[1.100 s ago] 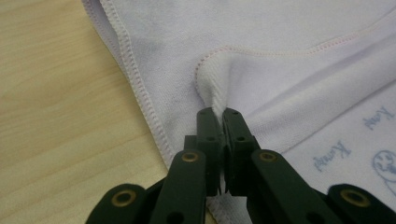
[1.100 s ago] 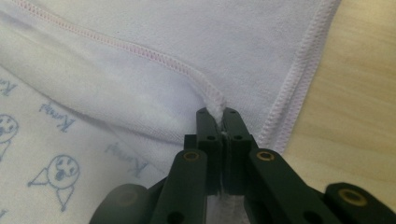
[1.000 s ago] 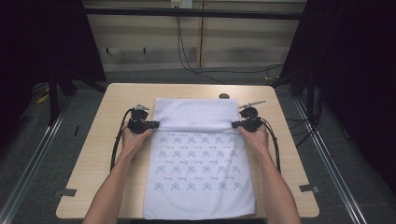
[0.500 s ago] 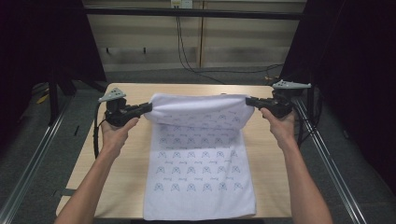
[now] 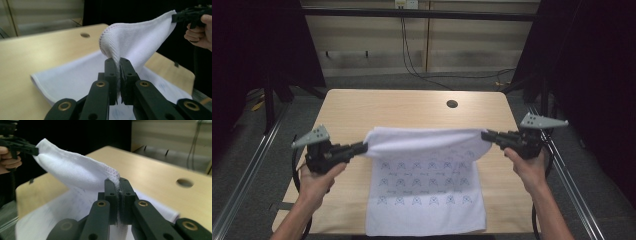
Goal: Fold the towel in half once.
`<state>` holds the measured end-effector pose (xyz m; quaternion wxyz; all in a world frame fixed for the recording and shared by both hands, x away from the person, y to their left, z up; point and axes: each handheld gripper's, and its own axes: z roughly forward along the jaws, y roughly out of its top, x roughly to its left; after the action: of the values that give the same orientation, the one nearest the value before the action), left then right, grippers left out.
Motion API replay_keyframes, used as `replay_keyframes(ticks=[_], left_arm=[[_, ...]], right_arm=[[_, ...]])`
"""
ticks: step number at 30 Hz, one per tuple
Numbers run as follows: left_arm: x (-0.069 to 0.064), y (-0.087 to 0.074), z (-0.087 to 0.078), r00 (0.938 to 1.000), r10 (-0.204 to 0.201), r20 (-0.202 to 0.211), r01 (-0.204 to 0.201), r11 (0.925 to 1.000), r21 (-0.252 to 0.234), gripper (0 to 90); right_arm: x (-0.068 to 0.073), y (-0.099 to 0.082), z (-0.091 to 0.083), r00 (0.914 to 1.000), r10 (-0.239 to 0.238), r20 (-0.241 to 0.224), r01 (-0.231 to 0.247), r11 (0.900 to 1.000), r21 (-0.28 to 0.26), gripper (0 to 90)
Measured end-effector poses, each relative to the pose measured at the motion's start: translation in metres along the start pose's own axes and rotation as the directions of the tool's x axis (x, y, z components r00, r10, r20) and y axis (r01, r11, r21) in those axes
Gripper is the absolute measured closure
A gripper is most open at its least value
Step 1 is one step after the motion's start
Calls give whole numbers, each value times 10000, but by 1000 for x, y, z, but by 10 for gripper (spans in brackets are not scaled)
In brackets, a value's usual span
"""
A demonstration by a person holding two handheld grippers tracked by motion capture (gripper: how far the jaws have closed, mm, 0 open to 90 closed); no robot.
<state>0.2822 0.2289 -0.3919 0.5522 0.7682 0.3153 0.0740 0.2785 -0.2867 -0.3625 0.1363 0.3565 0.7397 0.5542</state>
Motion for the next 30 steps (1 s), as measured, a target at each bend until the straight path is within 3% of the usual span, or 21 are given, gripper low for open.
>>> replay_keyframes(ticks=[1, 2, 3, 6, 7, 8, 9, 12, 14, 16, 17, 18, 19, 20, 21, 24, 25, 26, 28, 29, 30], left_arm=[[-2, -13, 1, 10000, -77, 13, 77, 9999, 141, 857], [-2, -25, 1, 9995, -199, 253, 192, 9995, 266, 857], [-4, -46, 3, 9997, -197, 176, 184, 9975, 676, 855], [-4, -68, 8, 9987, -459, 217, 426, 9901, 1338, 845], [-4, -68, 8, 9987, -459, 217, 426, 9901, 1338, 843], [-6, -78, 11, 9987, -428, 293, 371, 9843, 1724, 839], [-6, -78, 11, 9987, -428, 293, 371, 9843, 1724, 824], [-12, -87, 10, 9978, -173, 643, 27, 9754, 2204, 788], [-19, -93, 5, 9939, 13, 1106, -277, 9709, 2379, 781], [-21, -95, 2, 9929, 106, 1187, -396, 9688, 2448, 771], [-23, -97, 1, 9900, 93, 1408, -449, 9668, 2515, 771], [-27, -98, -4, 9870, 240, 1591, -652, 9636, 2591, 749], [-27, -98, -4, 9870, 240, 1591, -652, 9636, 2591, 735], [-30, -98, -6, 9829, 255, 1826, -724, 9641, 2554, 735], [-34, -97, -11, 9826, 448, 1802, -896, 9643, 2491, 728], [-34, -97, -13, 9846, 345, 1714, -737, 9708, 2283, 716], [-27, -94, -9, 9922, 264, 1215, -534, 9729, 2249, 676], [-20, -91, -5, 9949, 206, 988, -429, 9725, 2289, 635], [-14, -88, 2, 9956, 237, 906, -450, 9697, 2402, 626], [-2, -82, 18, 9982, -16, 592, -138, 9660, 2583, 611], [-2, -82, 18, 9982, -16, 592, -138, 9660, 2583, 580]], right_arm=[[4, -10, 0, 10000, -14, -28, 15, 9996, 291, 873], [11, -31, 0, 9997, 59, -240, -41, 9971, 755, 872], [14, -42, 0, 9994, 104, -326, -70, 9949, 1010, 871], [22, -71, 2, 9981, 231, -575, -133, 9861, 1656, 867], [22, -71, 2, 9981, 231, -575, -133, 9861, 1656, 867], [24, -86, 5, 9957, 543, -747, -380, 9781, 2045, 861], [24, -86, 5, 9957, 543, -747, -380, 9781, 2045, 861], [30, -104, 5, 9952, 522, -833, -278, 9622, 2708, 819], [38, -117, -2, 9887, 628, -1363, -195, 9542, 2986, 796], [45, -123, -7, 9853, 627, -1590, -88, 9477, 3189, 777], [45, -123, -7, 9853, 627, -1590, -88, 9477, 3189, 777], [52, -130, -13, 9824, 683, -1738, -55, 9409, 3386, 741], [55, -132, -15, 9808, 608, -1853, 78, 9372, 3486, 726], [55, -132, -15, 9808, 608, -1853, 78, 9372, 3486, 726], [63, -135, -21, 9815, 558, -1831, 134, 9343, 3564, 688], [72, -136, -27, 9803, 498, -1912, 233, 9317, 3625, 681], [77, -139, -30, 9814, 483, -1860, 227, 9318, 3622, 680], [78, -140, -29, 9844, 428, -1709, 234, 9295, 3680, 676], [76, -139, -27, 9861, 409, -1610, 217, 9292, 3690, 673], [72, -135, -23, 9883, 388, -1477, 161, 9352, 3538, 669], [72, -135, -23, 9883, 388, -1477, 161, 9352, 3538, 669]])
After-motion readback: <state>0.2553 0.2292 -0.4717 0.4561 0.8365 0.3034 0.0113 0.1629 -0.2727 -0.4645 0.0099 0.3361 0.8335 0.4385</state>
